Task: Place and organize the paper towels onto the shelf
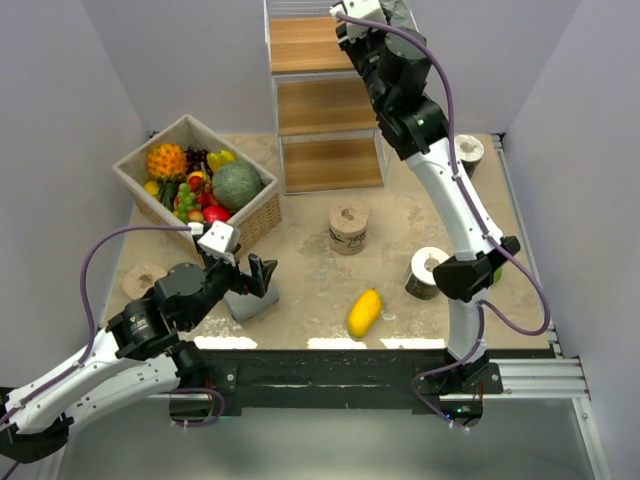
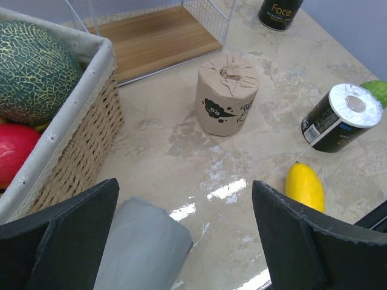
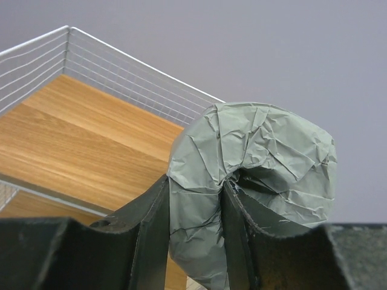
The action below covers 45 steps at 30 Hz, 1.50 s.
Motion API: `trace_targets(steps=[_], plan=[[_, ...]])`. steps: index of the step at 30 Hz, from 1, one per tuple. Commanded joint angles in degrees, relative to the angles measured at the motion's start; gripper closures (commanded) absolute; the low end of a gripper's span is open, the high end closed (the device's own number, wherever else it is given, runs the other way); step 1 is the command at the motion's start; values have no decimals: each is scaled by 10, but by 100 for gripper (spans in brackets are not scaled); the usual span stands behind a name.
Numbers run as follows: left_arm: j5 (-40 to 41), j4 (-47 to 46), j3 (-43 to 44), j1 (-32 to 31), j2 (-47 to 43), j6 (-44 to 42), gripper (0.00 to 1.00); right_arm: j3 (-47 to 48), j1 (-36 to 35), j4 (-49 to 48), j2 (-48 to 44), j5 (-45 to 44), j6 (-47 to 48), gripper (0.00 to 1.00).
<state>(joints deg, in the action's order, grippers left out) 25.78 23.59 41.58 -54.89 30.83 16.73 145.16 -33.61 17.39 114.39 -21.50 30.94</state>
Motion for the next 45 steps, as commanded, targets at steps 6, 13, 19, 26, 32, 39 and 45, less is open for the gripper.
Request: trace_targets(steps=[6,13,19,26,32,39,45], plan=[[4,-21,0,-3,0,-8,3,43,24,-57,17,30,-20,60],[5,-20,-1,-3,5,-9,3,57,46,-80,29,50,-40,45],[5,-20,-1,-3,6,-9,3,71,60,-97,36,82,-63,36],[6,-19,-1,-3,5,-9,3,74,64,-108,42,95,-64,30],[7,-19,-1,-3,5,-9,3,80,67,-114,39,102,-69,26],[14,-18,-1,-3,5,-6,3,45,66,-84,-6,102,-111,25],[35,-11,3,-3,5,10,3,-149,16,-36,-161,80,-229,27]])
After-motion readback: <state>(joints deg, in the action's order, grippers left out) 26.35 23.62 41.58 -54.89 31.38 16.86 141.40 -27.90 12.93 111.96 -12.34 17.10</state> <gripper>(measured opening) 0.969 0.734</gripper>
